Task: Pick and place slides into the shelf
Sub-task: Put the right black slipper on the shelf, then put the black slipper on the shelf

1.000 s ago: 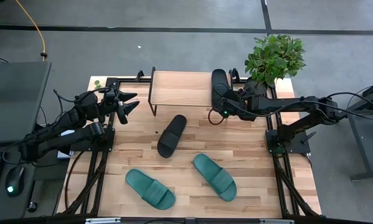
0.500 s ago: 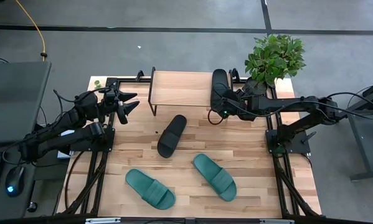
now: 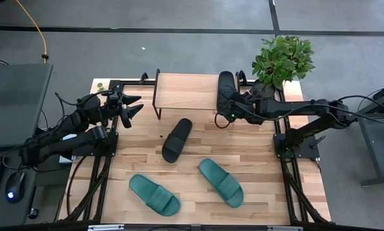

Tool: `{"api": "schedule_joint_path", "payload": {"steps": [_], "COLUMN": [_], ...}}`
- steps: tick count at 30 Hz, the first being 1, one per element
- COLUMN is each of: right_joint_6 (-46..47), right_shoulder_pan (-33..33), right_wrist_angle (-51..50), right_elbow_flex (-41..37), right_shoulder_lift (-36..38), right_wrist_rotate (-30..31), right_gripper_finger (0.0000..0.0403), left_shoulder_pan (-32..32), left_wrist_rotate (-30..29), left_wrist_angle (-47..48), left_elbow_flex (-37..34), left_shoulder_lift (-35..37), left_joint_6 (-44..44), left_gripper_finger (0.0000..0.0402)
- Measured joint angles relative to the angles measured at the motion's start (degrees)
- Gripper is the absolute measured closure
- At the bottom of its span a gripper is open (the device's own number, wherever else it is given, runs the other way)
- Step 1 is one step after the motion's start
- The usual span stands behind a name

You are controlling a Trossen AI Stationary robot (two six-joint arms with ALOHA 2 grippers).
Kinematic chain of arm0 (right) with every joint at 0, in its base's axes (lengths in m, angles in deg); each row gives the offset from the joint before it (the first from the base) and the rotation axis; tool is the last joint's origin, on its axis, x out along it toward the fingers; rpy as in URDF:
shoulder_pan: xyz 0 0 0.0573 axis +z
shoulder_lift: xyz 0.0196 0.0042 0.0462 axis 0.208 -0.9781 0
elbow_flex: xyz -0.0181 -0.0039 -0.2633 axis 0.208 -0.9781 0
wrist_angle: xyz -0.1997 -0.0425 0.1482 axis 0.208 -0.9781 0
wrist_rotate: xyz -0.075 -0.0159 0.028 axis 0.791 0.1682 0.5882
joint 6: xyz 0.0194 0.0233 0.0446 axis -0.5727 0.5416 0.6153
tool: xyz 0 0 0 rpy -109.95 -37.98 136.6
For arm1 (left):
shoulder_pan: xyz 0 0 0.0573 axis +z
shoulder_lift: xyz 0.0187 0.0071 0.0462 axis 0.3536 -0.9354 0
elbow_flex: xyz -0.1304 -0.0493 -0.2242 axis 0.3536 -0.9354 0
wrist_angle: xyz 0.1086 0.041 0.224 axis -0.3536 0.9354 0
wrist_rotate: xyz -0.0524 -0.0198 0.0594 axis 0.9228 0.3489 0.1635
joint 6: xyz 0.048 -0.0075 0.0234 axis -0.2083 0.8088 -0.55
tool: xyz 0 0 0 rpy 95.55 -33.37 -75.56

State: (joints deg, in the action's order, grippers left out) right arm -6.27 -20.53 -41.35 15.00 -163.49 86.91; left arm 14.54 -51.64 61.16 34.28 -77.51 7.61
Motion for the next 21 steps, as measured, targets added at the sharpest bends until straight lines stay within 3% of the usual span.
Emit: {"api": "schedule_joint_path", "payload": {"steps": [21], "right_joint_6": [-1.3], "right_shoulder_pan": [10.2], "right_wrist_angle": [4.2], "right_elbow_flex": [0.1], "right_shoulder_lift": [8.5], "right_wrist_rotate": [-1.9], "right_gripper_finger": [0.0205], "left_shoulder_pan": [0.0], "left_wrist_rotate": [0.0], "left_wrist_angle": [0.0], "left_elbow_flex": [0.0], "left_shoulder_lift": [0.0], "left_joint_6": [0.0], "left_gripper_finger": [0.0186]}}
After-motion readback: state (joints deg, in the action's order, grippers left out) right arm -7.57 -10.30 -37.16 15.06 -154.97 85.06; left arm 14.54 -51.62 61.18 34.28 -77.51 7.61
